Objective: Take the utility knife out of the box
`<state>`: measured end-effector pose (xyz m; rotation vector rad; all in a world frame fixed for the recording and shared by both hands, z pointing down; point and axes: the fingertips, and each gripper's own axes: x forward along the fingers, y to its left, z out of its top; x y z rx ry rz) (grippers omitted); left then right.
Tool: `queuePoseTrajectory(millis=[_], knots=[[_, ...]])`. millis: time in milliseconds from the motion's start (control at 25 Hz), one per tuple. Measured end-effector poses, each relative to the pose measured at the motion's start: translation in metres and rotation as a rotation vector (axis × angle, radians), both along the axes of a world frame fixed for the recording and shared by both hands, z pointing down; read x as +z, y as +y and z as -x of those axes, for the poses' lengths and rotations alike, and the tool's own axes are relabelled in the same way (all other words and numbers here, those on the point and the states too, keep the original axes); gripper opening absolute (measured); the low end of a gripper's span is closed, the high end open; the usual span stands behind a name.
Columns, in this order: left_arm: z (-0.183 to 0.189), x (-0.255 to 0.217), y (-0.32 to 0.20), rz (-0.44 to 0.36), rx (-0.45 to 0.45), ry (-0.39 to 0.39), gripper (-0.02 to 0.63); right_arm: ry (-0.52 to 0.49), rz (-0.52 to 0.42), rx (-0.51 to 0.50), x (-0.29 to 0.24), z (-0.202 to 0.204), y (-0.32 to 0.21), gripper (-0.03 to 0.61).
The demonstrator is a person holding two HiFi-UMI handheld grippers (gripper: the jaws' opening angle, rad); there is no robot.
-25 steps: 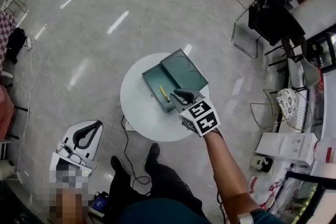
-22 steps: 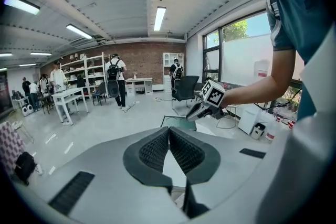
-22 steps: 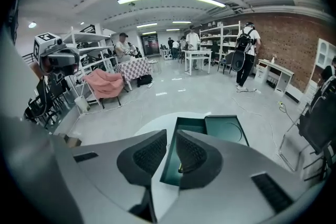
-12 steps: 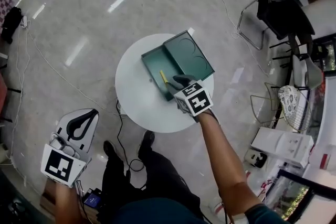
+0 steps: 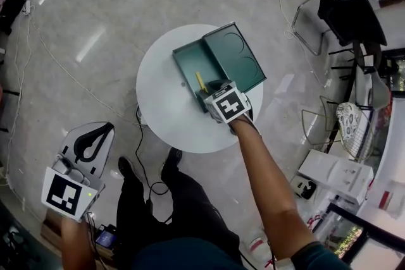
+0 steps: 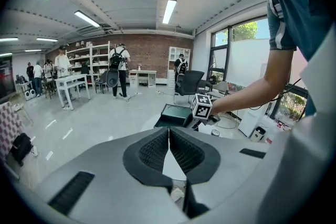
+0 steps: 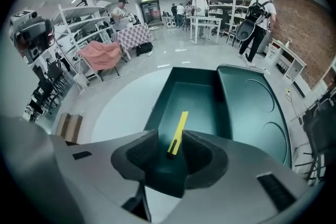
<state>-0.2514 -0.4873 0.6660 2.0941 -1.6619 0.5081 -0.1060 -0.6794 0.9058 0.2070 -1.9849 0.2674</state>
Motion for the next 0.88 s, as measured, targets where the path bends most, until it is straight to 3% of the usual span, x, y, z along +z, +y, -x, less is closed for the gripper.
queuePoseTrajectory(millis=[360,600,880], knots=[[0.008,0.019,0.016,0.019,-0.033,0.019,0.021,0.125,0.028,-0.049,0.04,-0.004,0.006,0.144],[0.021,0.026,0.03,0.019,-0.051,0.022,0.021,0.199,-0.045,-0.136,0.052,0.004,-0.001,0.142],[0.03,0.024,0.046,0.006,-0.07,0.023,0.021,0.297,0.009,-0.147,0.063,-0.008,0.015,0.071]])
